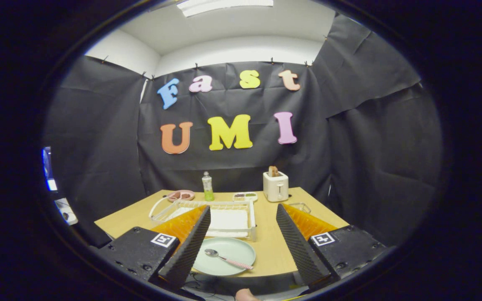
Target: Take the plate from the dish rack, then take the spoon from the basket and place it into the plate.
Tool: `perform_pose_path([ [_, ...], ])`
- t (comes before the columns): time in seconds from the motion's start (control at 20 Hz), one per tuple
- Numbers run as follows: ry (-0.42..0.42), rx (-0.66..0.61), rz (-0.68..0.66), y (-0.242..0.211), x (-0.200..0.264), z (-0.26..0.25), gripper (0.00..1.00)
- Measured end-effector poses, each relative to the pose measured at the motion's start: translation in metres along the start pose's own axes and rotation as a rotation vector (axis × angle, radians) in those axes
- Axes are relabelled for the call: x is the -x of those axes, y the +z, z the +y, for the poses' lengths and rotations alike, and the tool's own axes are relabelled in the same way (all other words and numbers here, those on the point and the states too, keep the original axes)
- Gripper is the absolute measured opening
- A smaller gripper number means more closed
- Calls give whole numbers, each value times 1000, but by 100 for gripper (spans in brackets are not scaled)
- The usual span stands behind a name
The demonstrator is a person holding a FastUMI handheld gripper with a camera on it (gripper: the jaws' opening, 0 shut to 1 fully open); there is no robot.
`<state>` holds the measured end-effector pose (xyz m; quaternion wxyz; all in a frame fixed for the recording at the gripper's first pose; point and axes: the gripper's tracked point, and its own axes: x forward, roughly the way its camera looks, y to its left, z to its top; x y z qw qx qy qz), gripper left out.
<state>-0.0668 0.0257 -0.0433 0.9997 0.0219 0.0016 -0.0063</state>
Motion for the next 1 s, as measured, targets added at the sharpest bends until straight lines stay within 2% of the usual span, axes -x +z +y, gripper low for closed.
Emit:
perform_pose_path([
  [0.2, 0, 29, -13, 1, 5, 1, 100],
  [0.55, -22, -3, 31, -3, 1, -4, 100],
  [1.0, 2, 15, 36, -3, 2, -1, 100],
])
